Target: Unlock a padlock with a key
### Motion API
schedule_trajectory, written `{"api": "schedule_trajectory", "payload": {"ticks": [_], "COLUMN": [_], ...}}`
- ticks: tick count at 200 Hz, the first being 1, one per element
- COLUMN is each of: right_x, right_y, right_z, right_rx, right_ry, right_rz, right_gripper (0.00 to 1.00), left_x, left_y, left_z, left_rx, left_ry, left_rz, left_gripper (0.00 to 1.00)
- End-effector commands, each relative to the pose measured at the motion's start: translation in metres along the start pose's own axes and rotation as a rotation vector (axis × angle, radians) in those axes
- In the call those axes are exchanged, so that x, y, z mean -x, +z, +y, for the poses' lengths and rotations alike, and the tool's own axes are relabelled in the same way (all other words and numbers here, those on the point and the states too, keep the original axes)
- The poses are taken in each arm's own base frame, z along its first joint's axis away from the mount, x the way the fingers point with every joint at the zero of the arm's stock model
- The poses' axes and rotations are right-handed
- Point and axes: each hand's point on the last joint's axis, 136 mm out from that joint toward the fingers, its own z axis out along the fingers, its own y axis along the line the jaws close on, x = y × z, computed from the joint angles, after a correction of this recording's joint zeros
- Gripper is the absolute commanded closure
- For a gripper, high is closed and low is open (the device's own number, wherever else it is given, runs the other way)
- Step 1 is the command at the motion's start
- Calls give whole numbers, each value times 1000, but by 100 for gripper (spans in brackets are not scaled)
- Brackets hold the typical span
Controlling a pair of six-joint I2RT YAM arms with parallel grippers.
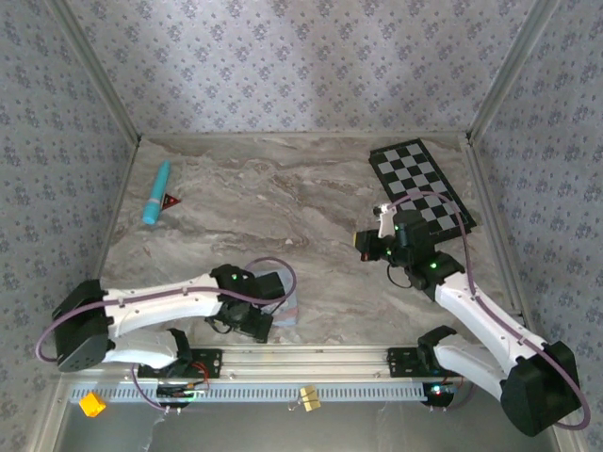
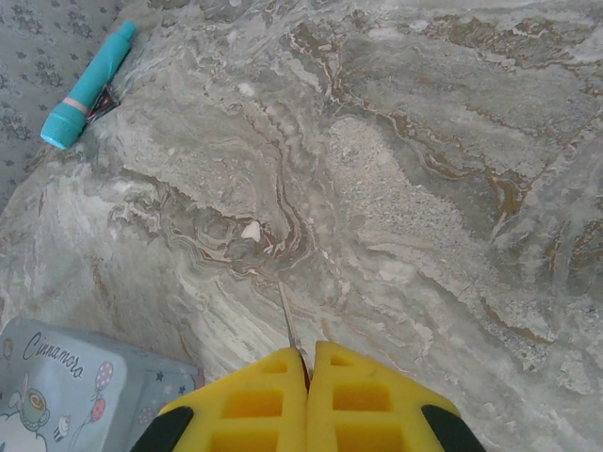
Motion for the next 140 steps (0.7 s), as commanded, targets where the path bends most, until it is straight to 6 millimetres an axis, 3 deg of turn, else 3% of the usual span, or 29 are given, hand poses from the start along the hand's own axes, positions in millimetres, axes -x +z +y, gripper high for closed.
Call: {"api": "schedule_trajectory", "payload": {"ticks": [1,140], "right_x": [4,-1], "right_y": [-8,-20], "right_z": [2,-27], "right_rx": [9,-68], "right_ry": [-40,-48], "right_rz": [-30,-175], "right_gripper": [100,100], "left_x": [18,152], "left_y": [3,9], "left_z": [-6,-47], "left_rx": [-11,-49], "left_ry": [-11,-114], "left_rz": [-30,-188], "left_gripper": [0,1]}}
